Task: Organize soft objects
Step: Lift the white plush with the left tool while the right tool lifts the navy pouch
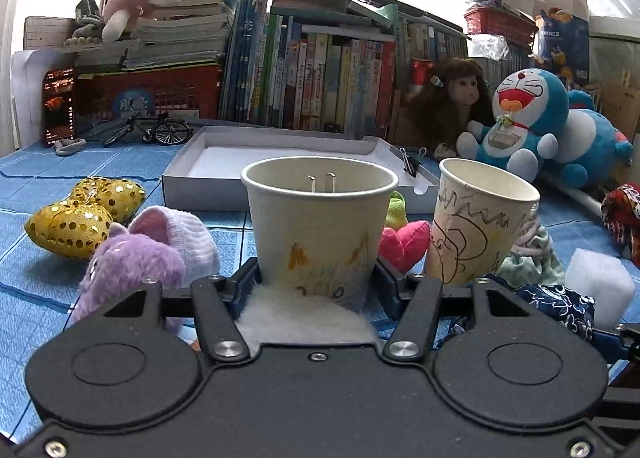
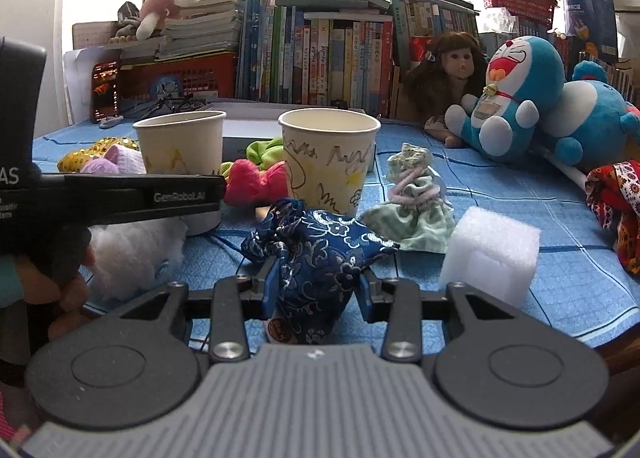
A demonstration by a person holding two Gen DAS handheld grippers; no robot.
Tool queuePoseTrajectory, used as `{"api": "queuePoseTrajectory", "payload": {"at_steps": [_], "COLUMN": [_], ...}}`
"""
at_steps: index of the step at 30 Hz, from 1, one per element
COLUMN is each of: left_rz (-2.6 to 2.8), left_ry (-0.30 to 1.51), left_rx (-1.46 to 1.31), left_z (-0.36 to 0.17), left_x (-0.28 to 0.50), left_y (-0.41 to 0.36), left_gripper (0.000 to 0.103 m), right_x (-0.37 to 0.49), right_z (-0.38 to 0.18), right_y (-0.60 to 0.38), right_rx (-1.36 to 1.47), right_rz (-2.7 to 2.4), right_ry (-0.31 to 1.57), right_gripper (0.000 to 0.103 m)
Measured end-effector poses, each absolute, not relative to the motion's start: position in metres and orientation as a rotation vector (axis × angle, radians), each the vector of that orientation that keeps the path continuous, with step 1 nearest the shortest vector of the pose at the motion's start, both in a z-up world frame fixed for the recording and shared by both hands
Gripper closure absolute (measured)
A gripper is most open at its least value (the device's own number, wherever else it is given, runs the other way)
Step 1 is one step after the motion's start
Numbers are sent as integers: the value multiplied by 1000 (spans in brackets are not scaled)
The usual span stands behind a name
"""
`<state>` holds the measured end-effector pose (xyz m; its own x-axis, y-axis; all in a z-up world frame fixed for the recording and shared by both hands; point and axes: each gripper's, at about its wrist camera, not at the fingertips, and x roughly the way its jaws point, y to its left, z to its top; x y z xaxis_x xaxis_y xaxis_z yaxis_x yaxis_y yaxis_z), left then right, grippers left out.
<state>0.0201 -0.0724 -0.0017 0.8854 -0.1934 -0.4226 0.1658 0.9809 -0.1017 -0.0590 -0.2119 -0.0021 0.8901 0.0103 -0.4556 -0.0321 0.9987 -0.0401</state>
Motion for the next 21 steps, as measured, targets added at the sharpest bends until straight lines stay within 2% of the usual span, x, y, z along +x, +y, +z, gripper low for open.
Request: {"api": "queuePoseTrajectory", "payload": {"at_steps": [17,19,21], "left_rz": [-148,-187,-205], "left_ry": [456,460,446], "left_rx": [-45,-60,-49], "left_z": [0,6,10], "left_x": [22,17,10], "left_y": [-56,-52,-49], "left_gripper": [44,26,16], "right_x": [-57,-55,-54], "right_z": [-1,-2,-3], "right_y": [-245,-244,-242], "right_rx": [-33,-31,-30], "right_rz": [-105,-102,-97], "right_ry": [476,473,471], "right_gripper": [62,62,62]}}
